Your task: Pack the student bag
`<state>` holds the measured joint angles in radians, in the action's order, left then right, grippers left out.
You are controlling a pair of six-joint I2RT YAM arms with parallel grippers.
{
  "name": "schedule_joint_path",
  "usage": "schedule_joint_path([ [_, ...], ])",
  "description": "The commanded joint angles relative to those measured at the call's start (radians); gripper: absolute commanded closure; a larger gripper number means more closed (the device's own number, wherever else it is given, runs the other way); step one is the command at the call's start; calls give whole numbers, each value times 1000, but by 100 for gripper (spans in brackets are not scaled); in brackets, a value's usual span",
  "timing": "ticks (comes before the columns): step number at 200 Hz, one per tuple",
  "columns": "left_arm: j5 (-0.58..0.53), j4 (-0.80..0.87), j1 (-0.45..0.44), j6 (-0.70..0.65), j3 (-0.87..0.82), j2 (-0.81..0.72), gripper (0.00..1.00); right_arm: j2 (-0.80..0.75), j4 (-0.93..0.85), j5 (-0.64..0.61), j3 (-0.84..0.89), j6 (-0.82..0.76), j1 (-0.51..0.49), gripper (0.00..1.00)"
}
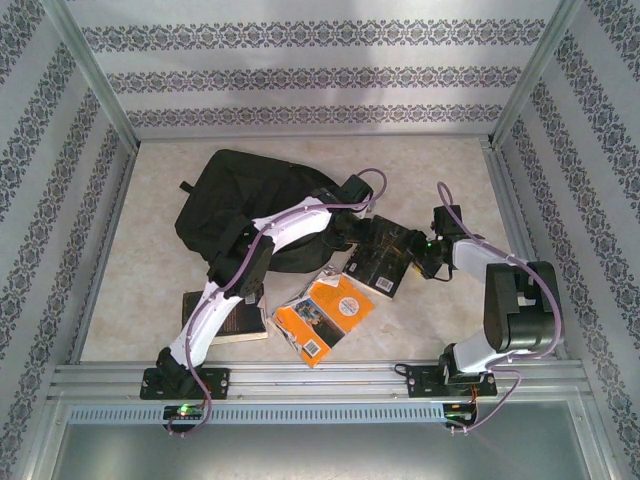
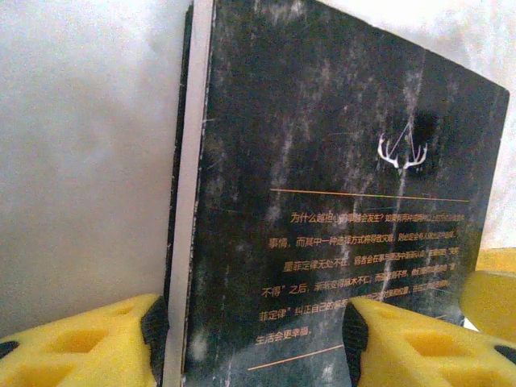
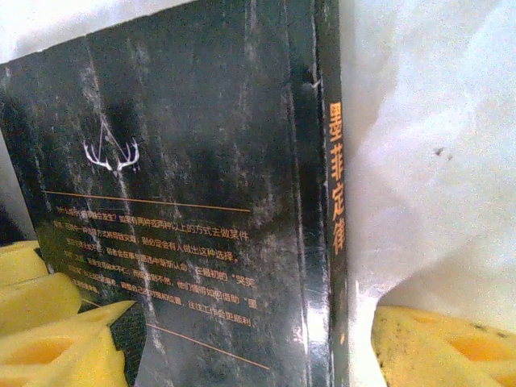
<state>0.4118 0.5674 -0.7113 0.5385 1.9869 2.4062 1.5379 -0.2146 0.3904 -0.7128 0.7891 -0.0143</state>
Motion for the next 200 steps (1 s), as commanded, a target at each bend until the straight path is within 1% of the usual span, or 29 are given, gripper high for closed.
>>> schedule_joint_path([
  [1,52,-7,7,13,-11,25,44,86,183,132,-5,19,-15,28],
  [19,61,-8,7,12,-10,30,48,78,262,197,7,53,-17,32],
  [67,72,-15,10,13,-4,37,56,-72,301,223,36,87,-19,37],
  [103,94,-24,16,21,1,36,59,-108,337,245,59,112,-22,40],
  [124,107,-32,18,29,3,33,60,-88,371,243,66,120,-35,42],
  [172,145,-75,18,60,-15,18,60,31,445,273,38,148,-74,44],
  [200,154,-92,18,69,-29,11,61,83,466,269,30,147,-84,48],
])
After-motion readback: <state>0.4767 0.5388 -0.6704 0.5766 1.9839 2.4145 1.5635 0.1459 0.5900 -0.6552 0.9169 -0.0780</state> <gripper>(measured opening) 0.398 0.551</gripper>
